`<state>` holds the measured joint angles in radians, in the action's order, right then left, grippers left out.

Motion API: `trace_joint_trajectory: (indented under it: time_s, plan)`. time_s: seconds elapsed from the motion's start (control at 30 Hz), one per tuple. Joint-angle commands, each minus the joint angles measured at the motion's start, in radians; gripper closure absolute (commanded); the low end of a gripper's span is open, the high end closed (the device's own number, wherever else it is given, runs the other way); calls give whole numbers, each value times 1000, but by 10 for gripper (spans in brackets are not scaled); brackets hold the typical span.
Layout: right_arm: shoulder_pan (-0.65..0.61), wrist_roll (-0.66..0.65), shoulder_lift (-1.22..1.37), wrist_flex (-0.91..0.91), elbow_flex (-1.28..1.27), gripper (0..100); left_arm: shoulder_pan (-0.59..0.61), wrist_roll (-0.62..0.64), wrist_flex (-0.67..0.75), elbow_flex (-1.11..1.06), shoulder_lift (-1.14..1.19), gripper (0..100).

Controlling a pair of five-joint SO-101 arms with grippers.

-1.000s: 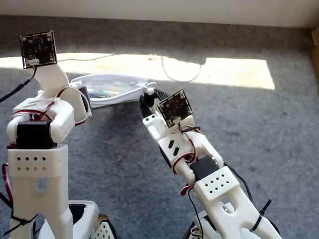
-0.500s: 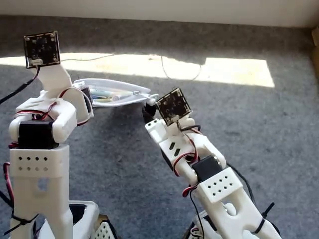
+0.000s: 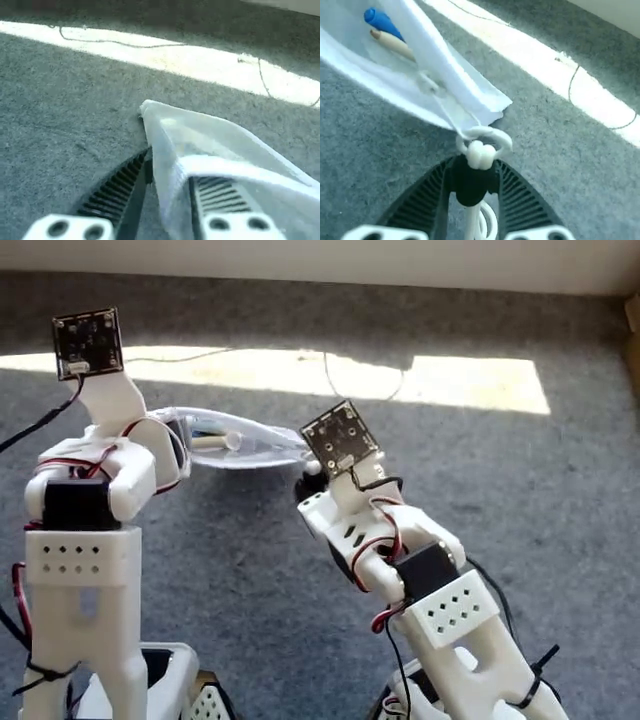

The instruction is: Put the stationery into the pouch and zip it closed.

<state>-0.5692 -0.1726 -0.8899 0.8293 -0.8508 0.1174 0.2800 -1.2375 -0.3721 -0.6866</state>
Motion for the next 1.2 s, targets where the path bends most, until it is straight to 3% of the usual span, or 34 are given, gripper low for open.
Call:
trace_joint_trajectory:
  time_s: [0.0, 0.23, 0.57, 1.17]
  plan:
    - [2, 14, -16, 65, 76, 992, 4, 6, 71, -27, 7, 761]
    - [-41, 66, -216, 93, 25, 992, -28, 31, 178, -61, 7, 758]
    - [-39, 40, -529, 96, -202, 992, -243, 23, 279, -54, 4, 755]
    - [-38, 17, -773, 96, -371, 992, -587, -255, 292, -59, 1, 712]
